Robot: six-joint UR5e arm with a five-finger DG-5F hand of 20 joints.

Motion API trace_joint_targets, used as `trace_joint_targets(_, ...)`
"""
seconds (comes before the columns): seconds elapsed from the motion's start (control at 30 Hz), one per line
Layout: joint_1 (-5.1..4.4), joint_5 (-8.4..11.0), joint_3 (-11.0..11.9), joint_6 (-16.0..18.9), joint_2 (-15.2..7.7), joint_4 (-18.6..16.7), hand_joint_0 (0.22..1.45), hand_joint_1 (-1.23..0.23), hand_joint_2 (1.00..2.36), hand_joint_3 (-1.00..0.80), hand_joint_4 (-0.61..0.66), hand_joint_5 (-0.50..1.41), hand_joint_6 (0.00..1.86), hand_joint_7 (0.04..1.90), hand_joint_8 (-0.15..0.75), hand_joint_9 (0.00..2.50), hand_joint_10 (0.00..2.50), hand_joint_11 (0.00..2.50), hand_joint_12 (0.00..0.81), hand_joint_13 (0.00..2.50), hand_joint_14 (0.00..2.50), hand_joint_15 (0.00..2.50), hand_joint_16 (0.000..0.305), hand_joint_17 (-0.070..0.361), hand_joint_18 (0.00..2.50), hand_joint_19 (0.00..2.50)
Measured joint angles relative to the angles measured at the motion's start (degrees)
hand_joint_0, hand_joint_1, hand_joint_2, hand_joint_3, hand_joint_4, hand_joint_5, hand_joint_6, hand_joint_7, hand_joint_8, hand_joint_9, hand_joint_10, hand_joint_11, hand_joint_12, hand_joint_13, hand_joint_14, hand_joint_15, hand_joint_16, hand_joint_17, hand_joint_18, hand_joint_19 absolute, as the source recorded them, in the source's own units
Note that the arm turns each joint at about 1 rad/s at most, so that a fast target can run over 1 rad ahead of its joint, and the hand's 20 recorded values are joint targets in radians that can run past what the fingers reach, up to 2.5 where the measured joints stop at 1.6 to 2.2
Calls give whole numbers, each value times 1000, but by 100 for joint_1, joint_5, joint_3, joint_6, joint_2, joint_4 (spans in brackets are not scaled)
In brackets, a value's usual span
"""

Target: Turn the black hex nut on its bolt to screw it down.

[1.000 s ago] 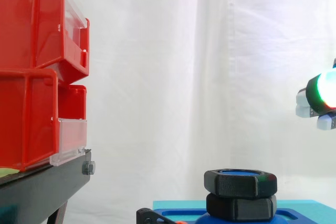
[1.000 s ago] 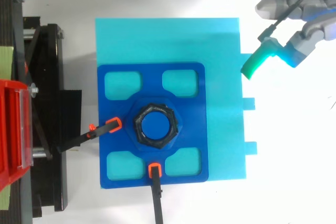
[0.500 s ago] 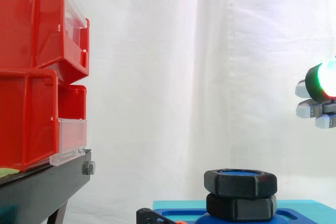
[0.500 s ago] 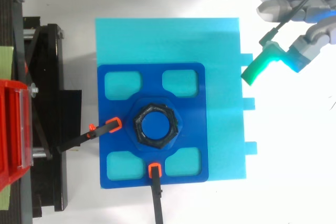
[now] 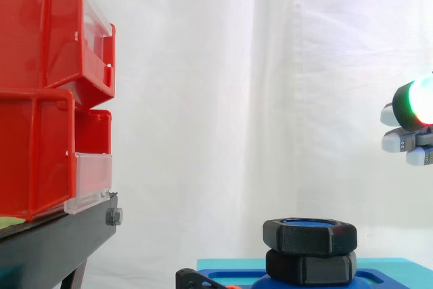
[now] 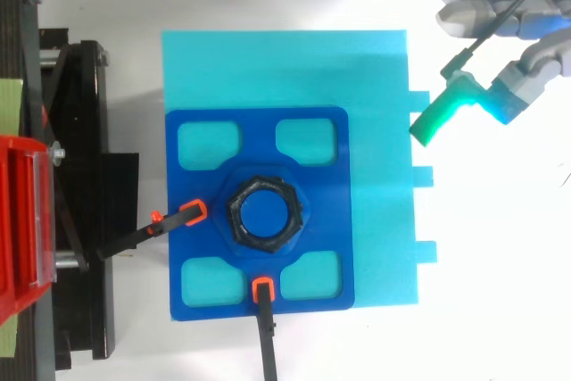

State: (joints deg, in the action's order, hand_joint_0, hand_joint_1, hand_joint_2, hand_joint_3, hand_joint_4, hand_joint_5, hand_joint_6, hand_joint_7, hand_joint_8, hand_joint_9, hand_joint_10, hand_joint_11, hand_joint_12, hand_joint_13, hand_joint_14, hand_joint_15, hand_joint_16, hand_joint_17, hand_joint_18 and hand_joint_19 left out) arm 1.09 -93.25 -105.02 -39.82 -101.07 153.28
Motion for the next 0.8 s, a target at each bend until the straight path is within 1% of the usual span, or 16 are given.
trace_joint_targets(0.03,0,0,0,0,0,0,525,-373,1000,-500,-121,-300,500,539,45,0,0,0,263,0,0,0,34,76,0,75)
trace_joint_targets(0.1,1,0,1,1,0,0,529,-356,1000,-500,-118,-300,500,522,46,0,0,0,260,0,0,0,34,76,0,81)
trace_joint_targets(0.2,0,0,0,1,0,0,522,-390,1000,-500,-100,-300,501,590,49,0,0,0,260,0,0,0,34,76,0,84)
trace_joint_targets(0.23,1,0,0,1,0,0,526,-390,1000,-500,-104,-300,500,536,51,0,0,0,258,0,0,0,33,75,0,65)
trace_joint_targets(0.3,1,0,0,1,0,0,527,-388,1000,-500,-101,-300,500,500,54,0,0,0,257,0,0,0,33,75,0,44)
trace_joint_targets(0.4,-1,0,0,0,0,0,525,-417,1000,-500,-94,-297,500,559,56,0,0,0,258,0,0,0,33,74,0,65)
trace_joint_targets(0.43,-1,0,0,-1,0,0,528,-407,1000,-500,-98,-297,500,517,55,0,0,0,258,0,0,0,33,75,0,51)
trace_joint_targets(0.5,-2,0,0,-2,0,0,529,-405,1000,-500,-103,-299,500,500,57,0,0,0,257,0,0,0,33,74,0,42)
trace_joint_targets(0.6,0,2,-1,-2,0,0,527,-405,1000,-500,-99,-300,501,567,53,0,0,0,257,0,0,0,33,74,0,59)
trace_joint_targets(0.63,1,2,-1,-2,0,0,534,-386,1000,-500,-103,-300,500,500,52,0,0,0,257,0,0,0,33,74,0,45)
trace_joint_targets(0.7,1,2,-1,-2,0,0,535,-373,1000,-500,-102,-300,500,500,48,0,0,0,258,0,0,0,33,74,0,41)
trace_joint_targets(0.77,1,1,0,-4,0,0,533,-372,1000,-500,-98,-300,500,528,47,0,0,0,259,0,0,0,33,75,0,56)
trace_joint_targets(0.8,0,1,0,-3,0,0,526,-398,1000,-500,-89,-300,501,563,50,0,0,0,261,0,0,0,34,76,0,61)
